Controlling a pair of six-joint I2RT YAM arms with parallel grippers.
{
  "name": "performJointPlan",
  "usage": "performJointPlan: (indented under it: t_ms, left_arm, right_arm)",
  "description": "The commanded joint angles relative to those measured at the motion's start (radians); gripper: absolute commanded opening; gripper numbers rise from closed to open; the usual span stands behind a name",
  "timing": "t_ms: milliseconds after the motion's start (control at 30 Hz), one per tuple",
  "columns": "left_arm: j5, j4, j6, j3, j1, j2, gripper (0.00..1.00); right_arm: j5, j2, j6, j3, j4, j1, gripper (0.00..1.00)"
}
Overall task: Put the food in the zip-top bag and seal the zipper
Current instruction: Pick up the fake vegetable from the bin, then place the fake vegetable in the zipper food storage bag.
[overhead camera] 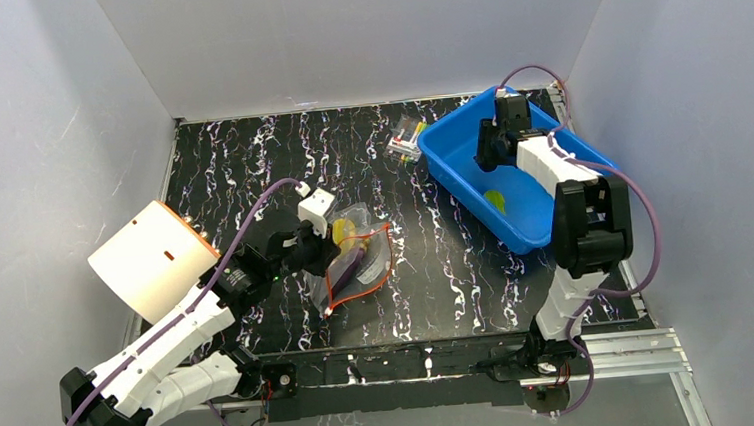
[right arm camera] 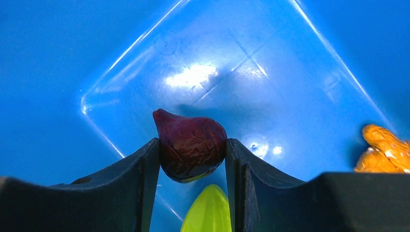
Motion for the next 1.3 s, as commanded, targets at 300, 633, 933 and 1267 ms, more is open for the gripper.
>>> performJointPlan:
  t_ms: [300,633,933,1267]
  left_arm:
    - [-0.007,0.025,-0.049,0.013,0.003,0.011,0.00]
    - [-0.052,0.028,-0.135,0.096,0.004,0.108,0.00]
    - [-0.081,0.012,-0.193,0.227,0.008,0.244,0.00]
    - [-0.014,0.039,-0.274,0.255,0.040,0.306,0.00]
  right_arm:
    - [0.042,-0.286,0.016,-0.074,0.013,0.013,0.35]
    - [0.015,-0.462,0.035,-0.100,-0.018,0.091,0.34]
    - [0.020,-0.557,0.066,-0.089,-0.045,0.247,0.34]
    - [-0.103,-0.678,0.122,-0.171,-0.029,0.427,0.34]
